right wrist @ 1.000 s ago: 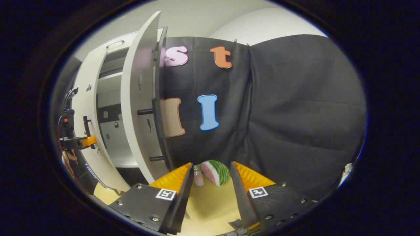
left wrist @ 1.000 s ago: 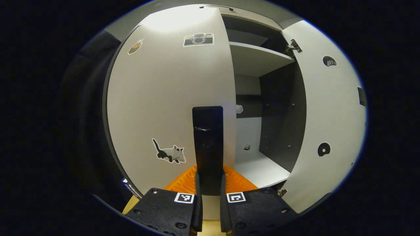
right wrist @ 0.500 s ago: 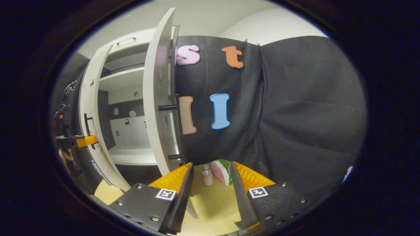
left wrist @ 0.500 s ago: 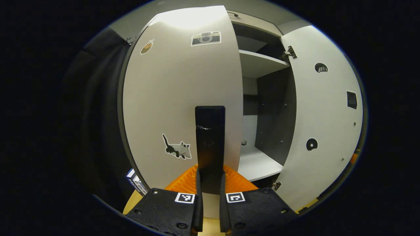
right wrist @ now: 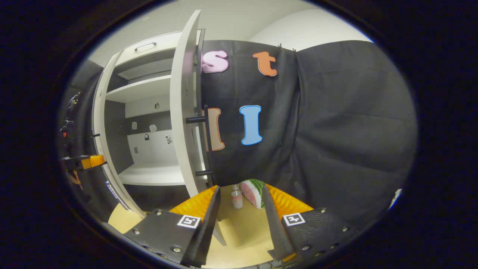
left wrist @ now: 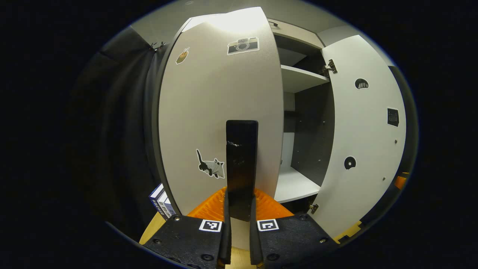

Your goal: Open the right door of the double-door shoe cabinet with the right hand, and open the left door with the left hand.

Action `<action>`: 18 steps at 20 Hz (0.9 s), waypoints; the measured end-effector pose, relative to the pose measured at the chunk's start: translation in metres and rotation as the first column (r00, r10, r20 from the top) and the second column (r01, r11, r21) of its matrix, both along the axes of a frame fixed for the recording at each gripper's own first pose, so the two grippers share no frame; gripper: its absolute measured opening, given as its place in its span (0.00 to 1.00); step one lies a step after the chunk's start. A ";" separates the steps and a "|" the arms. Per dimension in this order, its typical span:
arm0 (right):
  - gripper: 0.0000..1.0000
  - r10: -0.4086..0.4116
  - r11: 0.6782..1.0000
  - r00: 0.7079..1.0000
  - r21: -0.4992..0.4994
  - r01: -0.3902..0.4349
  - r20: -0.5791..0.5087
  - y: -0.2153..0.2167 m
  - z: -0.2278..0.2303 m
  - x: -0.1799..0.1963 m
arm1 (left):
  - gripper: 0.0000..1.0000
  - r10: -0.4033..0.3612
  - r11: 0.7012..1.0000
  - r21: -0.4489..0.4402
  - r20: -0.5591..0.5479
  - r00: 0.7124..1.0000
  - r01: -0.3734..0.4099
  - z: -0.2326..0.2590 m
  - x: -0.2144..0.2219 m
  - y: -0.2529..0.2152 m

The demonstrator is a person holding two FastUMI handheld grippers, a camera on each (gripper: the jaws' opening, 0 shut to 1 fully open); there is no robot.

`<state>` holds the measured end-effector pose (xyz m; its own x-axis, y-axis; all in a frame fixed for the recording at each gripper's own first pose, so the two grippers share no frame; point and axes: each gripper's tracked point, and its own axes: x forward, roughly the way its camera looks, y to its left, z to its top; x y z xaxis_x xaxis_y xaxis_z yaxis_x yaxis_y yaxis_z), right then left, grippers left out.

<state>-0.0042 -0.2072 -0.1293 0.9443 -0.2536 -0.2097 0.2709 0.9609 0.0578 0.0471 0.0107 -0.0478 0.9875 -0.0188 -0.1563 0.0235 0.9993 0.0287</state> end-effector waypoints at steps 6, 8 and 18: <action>0.61 0.012 1.000 1.000 0.011 -0.012 -0.012 0.012 -0.008 -0.004 | 0.20 0.012 0.999 -0.036 0.000 1.000 -0.012 0.000 -0.012 0.005; 0.61 0.016 1.000 1.000 0.018 -0.016 -0.014 0.016 -0.011 -0.005 | 0.20 0.017 0.998 -0.054 -0.001 1.000 -0.017 0.000 -0.018 0.009; 0.61 0.057 0.996 0.998 0.073 -0.056 -0.014 0.038 -0.021 0.004 | 0.11 0.135 0.991 -0.007 0.019 0.991 -0.135 0.007 -0.051 0.057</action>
